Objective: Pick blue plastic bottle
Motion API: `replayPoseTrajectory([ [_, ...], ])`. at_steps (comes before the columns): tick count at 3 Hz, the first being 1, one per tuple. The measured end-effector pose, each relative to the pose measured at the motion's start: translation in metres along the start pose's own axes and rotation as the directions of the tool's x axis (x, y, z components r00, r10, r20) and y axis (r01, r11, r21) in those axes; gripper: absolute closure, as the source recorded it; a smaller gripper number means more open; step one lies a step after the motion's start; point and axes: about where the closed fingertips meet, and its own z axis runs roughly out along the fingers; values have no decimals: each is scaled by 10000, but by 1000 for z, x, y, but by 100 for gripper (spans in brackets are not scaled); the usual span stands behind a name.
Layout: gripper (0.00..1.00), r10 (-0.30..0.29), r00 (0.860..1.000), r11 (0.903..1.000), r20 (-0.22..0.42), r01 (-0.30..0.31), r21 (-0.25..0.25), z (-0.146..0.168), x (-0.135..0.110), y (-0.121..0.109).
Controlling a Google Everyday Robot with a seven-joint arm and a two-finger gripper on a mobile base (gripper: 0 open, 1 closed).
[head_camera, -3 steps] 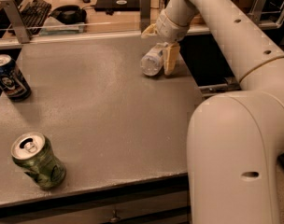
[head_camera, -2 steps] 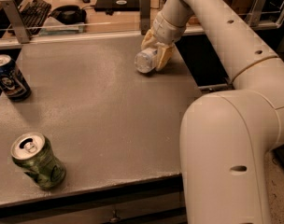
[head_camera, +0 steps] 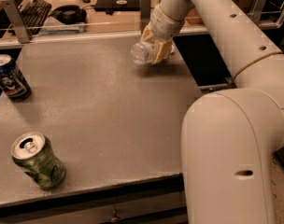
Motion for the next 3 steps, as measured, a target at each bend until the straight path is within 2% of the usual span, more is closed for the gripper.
replayPoseTrajectory([
  [1,100,-401,9984,9961,397,369,799,-33,-41,-22],
  [2,100,-855,9924,9840,883,702,1635,-68,-98,-41],
  [3,100,-976,9911,9805,905,801,1794,-77,-109,-43],
])
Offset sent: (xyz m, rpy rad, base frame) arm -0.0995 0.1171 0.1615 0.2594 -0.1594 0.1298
